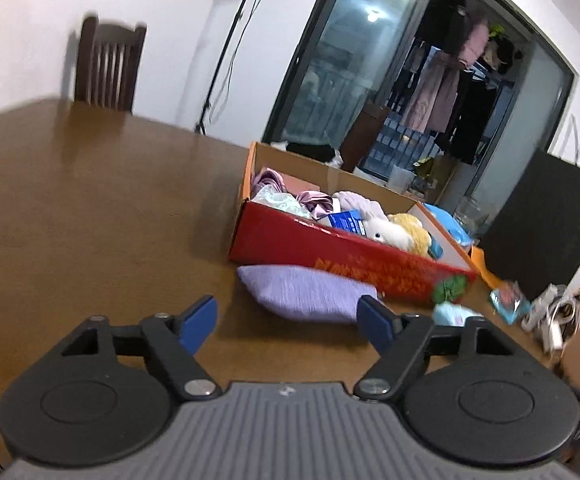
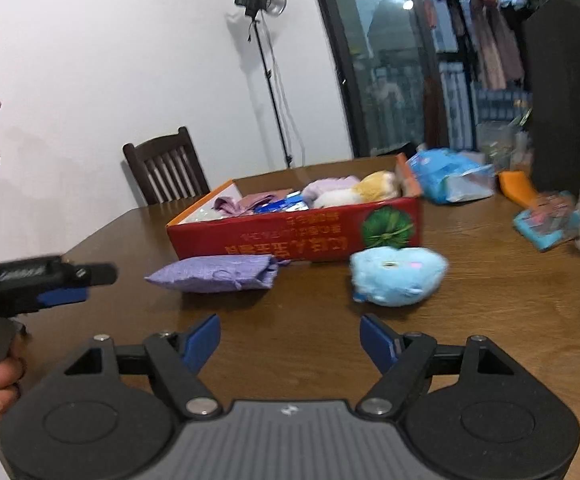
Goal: Organize soft objects
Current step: 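Grasp the lavender fabric pouch with both grippers, then carry the lavender pouch into the red box and open both grippers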
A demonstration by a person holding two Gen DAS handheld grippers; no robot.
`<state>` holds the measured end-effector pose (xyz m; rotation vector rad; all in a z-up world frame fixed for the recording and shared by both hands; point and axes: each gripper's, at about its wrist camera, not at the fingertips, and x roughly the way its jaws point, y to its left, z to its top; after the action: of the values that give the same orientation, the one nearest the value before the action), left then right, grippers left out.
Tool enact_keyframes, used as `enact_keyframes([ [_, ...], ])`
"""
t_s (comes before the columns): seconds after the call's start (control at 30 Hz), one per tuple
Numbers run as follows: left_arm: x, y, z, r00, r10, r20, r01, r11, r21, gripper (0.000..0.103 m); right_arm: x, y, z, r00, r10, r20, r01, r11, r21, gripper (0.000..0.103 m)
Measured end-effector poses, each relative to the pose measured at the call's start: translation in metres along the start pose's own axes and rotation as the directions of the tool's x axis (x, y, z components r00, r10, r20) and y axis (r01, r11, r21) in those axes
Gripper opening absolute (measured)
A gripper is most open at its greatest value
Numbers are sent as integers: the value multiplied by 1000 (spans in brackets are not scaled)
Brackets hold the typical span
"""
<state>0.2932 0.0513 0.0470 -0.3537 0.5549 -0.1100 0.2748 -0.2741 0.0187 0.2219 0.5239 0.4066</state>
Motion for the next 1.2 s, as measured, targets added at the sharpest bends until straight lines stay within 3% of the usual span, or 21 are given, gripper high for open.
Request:
enact_keyframes([
  [0.13,49,13,15,998,-10,-69,8,1000,-23,75,50,13,19,1000,25,7,-25,1000,-5,70],
  [0.2,67,19,11,994,-16,-110,12,999,-43,53,78,16,27,999,39,-9,-38,999,12,69],
  [0.3,78,25,0,987,-75,-143,68,996,-50,37,120,23,35,998,19,-62,-19,1000,-1,65],
  [0.43,79,22,-7,984,-92,-152,93,996,-3,32,150,32,29,994,-37,-105,29,997,-73,60],
  [0.57,78,16,-7,981,-100,-166,105,994,21,26,151,39,26,990,-63,-125,47,991,-127,44],
  [0.73,77,6,-11,982,-88,-167,100,993,65,25,152,55,22,985,-121,-127,92,973,-214,41],
  [1.0,77,5,-13,983,-101,-151,113,991,74,25,145,57,19,989,-79,-129,47,971,-232,16],
  [1.2,68,5,-11,985,-131,-113,140,988,68,22,127,62,14,991,-51,-121,19,967,-254,11],
])
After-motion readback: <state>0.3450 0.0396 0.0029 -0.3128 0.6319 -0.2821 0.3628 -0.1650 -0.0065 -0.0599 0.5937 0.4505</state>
